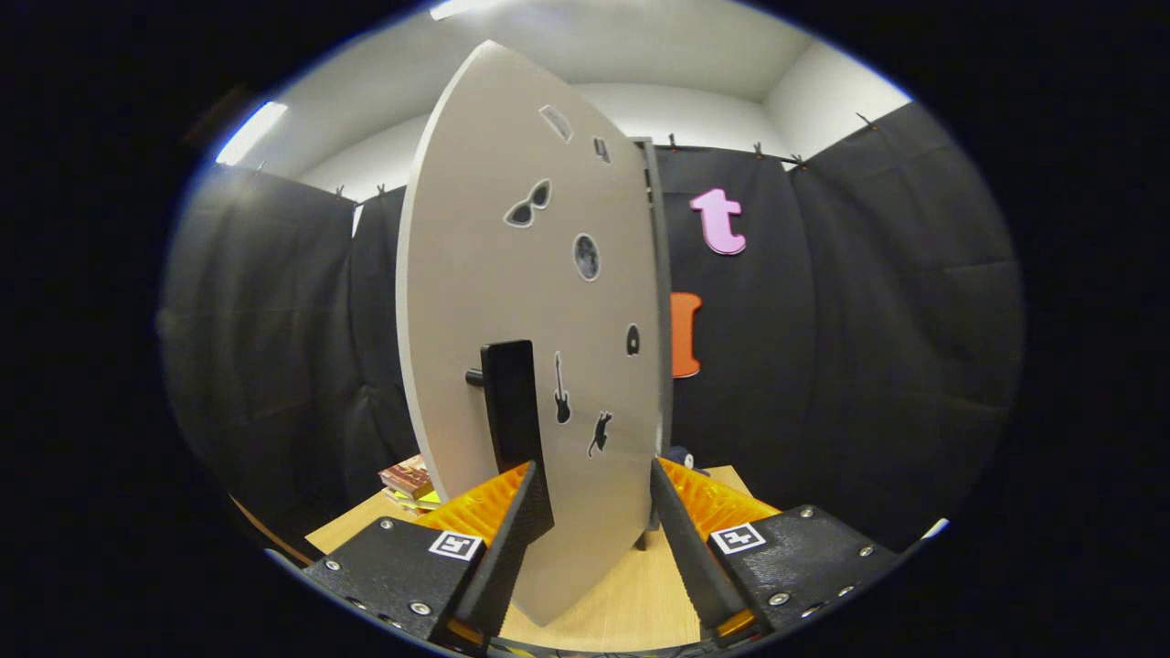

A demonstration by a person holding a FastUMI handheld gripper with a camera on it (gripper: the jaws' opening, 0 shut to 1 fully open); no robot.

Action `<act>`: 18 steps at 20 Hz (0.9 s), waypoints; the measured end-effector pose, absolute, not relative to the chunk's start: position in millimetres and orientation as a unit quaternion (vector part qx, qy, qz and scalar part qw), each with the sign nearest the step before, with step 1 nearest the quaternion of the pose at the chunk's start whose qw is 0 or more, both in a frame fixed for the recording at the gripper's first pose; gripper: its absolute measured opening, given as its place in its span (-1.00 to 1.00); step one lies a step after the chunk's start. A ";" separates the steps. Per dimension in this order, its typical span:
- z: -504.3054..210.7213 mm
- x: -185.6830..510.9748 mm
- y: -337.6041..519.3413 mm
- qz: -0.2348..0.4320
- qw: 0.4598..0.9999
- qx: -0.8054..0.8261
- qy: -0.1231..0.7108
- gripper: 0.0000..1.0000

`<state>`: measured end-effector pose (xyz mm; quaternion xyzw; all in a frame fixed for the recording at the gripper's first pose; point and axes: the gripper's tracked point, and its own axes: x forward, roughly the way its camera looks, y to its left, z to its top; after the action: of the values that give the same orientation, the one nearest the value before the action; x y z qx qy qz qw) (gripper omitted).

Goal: Open the shoe cabinet door, grab the shoes and put them into the shoe cabinet, then close the shoe cabinet door.

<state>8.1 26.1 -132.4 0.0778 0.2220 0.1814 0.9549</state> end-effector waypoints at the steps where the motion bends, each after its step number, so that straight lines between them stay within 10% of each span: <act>1: -132.7 12.9 43.3 0.196 0.952 0.081 0.220 0.56; 18: -157.1 103.0 205.5 0.226 0.939 0.116 0.230 0.73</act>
<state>103.0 205.5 -157.1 0.1157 0.2303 0.2262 0.9394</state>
